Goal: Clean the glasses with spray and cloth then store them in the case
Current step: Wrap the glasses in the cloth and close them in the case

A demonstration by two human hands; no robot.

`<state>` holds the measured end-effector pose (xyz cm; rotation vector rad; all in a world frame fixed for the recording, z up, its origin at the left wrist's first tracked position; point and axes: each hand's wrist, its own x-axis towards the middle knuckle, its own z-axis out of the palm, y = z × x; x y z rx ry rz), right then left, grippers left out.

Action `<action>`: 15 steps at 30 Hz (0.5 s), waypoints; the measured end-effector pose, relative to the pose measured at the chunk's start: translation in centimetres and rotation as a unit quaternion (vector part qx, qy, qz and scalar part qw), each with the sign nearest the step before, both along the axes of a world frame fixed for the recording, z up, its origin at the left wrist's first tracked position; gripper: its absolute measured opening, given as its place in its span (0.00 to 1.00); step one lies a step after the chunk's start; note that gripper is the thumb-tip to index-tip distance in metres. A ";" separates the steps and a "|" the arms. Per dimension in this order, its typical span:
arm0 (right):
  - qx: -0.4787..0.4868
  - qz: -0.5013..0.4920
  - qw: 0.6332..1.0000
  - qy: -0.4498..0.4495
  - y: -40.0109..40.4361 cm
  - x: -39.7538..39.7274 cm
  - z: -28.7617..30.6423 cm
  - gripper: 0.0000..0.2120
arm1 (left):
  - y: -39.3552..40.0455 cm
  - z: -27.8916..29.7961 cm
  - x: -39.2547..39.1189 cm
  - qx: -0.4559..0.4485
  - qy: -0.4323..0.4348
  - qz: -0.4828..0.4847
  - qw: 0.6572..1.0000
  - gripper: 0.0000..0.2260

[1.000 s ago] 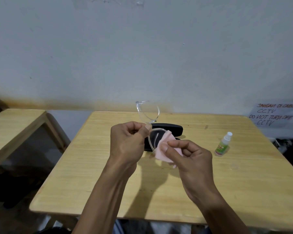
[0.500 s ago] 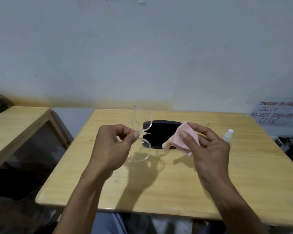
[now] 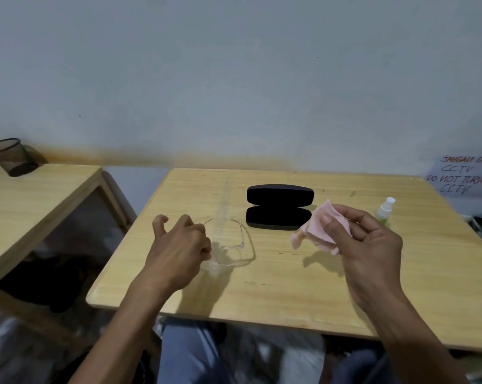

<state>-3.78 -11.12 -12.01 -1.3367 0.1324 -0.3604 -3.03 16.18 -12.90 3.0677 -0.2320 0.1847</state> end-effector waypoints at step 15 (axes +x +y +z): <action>0.038 0.002 0.999 0.026 -0.4 -0.8 -0.7 0.09 | 0.7 -1.1 0.5 -0.092 0.016 0.022 0.995 0.12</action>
